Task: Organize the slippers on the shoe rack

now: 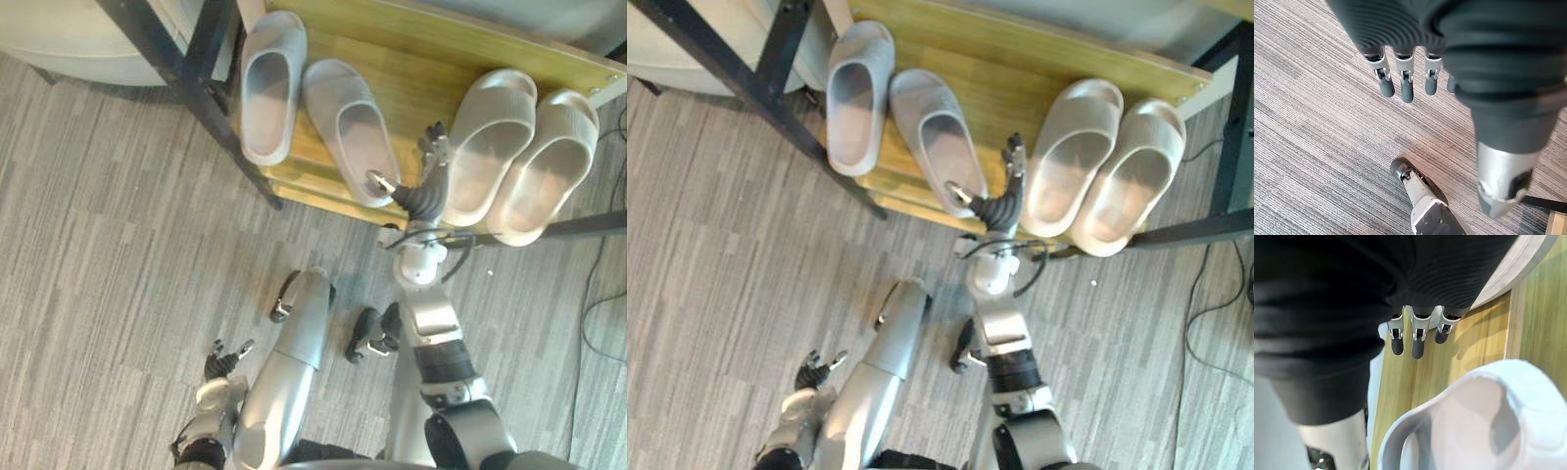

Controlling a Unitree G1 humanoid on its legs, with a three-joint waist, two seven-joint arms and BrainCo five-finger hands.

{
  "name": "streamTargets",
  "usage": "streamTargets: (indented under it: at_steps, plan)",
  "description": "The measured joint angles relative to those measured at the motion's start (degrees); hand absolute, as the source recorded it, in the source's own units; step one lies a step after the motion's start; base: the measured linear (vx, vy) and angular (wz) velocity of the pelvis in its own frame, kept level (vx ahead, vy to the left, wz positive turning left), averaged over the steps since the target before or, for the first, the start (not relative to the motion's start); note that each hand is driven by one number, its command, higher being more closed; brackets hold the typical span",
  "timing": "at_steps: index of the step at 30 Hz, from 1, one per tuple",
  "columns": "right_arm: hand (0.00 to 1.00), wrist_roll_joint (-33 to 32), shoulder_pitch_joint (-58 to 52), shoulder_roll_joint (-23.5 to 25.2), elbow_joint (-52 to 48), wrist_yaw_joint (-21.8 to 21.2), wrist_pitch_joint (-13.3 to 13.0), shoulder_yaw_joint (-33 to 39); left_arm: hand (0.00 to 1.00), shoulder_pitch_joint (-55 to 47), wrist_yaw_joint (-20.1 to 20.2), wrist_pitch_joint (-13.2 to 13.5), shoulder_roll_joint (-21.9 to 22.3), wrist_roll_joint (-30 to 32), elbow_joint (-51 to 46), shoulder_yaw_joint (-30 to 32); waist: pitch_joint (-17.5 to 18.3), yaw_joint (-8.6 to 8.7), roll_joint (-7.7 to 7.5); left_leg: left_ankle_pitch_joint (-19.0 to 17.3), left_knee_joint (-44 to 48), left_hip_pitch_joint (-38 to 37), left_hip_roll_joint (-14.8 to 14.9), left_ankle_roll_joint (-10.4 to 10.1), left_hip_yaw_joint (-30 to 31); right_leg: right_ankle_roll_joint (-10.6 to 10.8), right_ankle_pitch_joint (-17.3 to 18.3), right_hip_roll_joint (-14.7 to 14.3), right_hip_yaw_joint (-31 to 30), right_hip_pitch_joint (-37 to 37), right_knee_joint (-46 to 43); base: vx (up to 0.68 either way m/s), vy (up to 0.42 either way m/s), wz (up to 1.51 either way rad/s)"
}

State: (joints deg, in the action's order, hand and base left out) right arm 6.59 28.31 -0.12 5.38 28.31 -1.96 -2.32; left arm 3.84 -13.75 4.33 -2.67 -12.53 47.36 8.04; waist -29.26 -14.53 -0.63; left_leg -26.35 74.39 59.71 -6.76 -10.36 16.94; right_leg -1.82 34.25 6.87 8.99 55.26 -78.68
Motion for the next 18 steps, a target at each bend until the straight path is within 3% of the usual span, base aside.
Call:
streamTargets:
  at_steps: [18]
  plan:
    - [0.00, -5.68, 3.54, -0.54, 5.68, -1.41, -1.85, -0.25, 0.00, 0.01, 0.18, 0.02, -0.12, -0.65, 0.57, 0.00, -0.04, 0.15, -0.03, 0.01, -0.03, 0.56, 0.04, -0.01, -0.04, 0.00, 0.00, 0.02, -0.04, 0.62, -0.07, 0.00, -0.001, 0.00]
